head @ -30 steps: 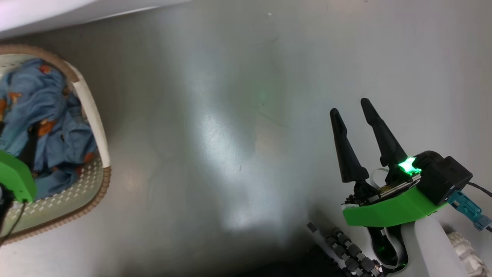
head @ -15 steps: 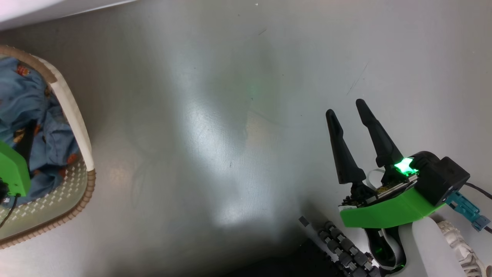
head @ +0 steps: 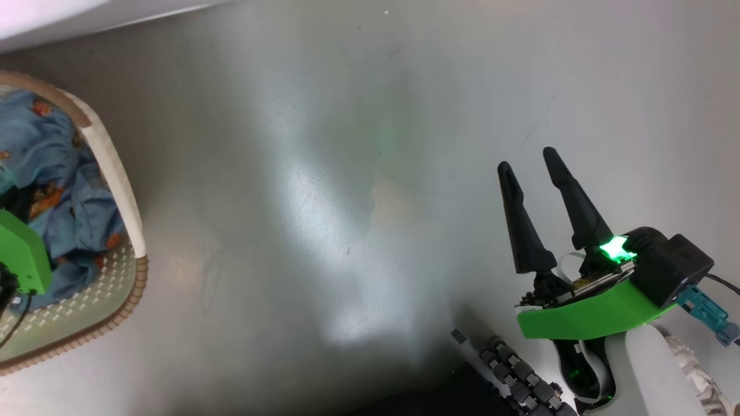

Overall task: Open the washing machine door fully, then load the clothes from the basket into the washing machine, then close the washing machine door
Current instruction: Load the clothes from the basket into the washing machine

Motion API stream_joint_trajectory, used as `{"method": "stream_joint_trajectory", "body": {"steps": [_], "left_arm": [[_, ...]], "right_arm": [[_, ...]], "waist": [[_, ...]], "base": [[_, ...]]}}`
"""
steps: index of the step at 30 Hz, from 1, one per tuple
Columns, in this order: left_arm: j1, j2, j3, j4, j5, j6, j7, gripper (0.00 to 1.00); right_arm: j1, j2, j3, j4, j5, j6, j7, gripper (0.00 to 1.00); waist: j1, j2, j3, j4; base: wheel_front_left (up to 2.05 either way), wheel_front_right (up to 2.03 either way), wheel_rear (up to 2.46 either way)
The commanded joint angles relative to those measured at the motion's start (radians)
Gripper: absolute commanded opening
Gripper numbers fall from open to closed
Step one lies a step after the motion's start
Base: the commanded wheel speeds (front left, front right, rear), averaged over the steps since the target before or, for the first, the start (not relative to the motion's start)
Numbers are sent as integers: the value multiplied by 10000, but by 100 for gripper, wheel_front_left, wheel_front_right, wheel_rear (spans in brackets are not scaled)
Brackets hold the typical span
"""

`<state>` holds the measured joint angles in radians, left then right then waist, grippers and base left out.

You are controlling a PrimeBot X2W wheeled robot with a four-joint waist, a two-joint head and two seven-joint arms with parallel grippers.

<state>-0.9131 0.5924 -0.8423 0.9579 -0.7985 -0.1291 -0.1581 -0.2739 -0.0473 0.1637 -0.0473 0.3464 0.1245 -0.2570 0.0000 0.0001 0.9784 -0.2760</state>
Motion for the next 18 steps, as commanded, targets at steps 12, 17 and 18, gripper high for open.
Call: {"method": "stream_joint_trajectory", "body": {"steps": [12,17,18], "left_arm": [[760,-202,304,244,-719,-15,-984,0],[1081,-399,710,-7,-732,-15,-1028,0],[1193,-448,903,-142,-690,-4,-1030,0]], "right_arm": [[110,-29,-232,35,-221,62,-48,100],[140,-29,-342,149,-352,62,-48,100],[151,-29,-370,174,-387,62,-48,100]], "waist": [[0,-1,-1386,598],[0,-1,-1920,844],[0,-1,-2052,910]], "base": [[0,0,0],[0,0,0],[0,0,0]]}}
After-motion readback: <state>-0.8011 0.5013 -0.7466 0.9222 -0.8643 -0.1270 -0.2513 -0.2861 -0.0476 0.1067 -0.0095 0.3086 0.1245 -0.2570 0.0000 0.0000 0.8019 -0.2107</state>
